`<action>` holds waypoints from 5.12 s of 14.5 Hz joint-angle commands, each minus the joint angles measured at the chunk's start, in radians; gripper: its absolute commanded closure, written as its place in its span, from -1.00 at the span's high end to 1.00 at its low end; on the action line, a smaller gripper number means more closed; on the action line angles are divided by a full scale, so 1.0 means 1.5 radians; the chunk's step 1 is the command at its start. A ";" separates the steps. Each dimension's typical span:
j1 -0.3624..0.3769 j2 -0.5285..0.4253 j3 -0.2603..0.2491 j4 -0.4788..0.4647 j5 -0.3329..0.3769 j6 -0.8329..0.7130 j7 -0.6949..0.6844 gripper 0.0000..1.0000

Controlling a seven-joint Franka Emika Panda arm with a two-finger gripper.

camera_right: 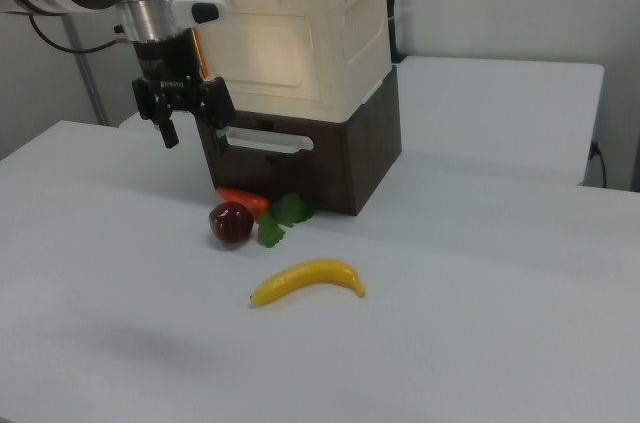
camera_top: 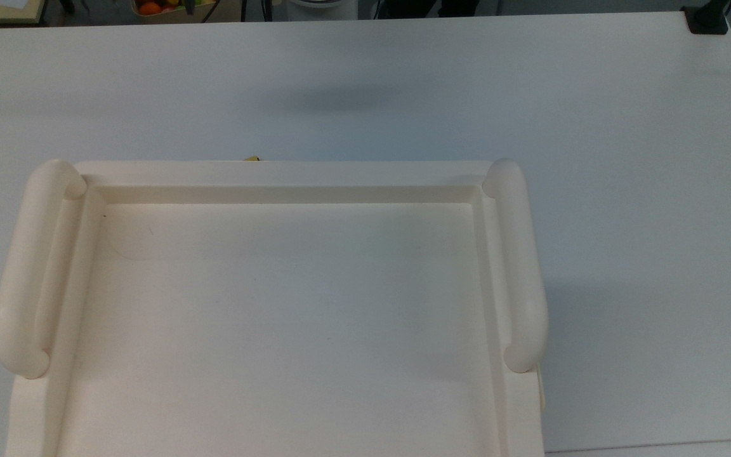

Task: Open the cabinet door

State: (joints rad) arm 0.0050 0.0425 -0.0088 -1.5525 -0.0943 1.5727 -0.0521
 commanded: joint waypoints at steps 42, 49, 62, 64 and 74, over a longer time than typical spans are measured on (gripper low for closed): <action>0.179 0.147 0.004 0.107 -0.025 0.506 0.108 1.00; 0.174 0.234 -0.002 0.117 -0.098 0.646 0.230 0.88; 0.180 0.251 0.000 0.142 -0.156 0.649 0.257 -0.44; 0.180 0.246 0.001 0.141 -0.155 0.646 0.258 -0.55; 0.180 0.201 0.005 0.113 -0.143 0.555 0.283 -0.75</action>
State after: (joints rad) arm 0.2721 0.3990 0.0066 -1.3505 -0.3002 2.4982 0.3597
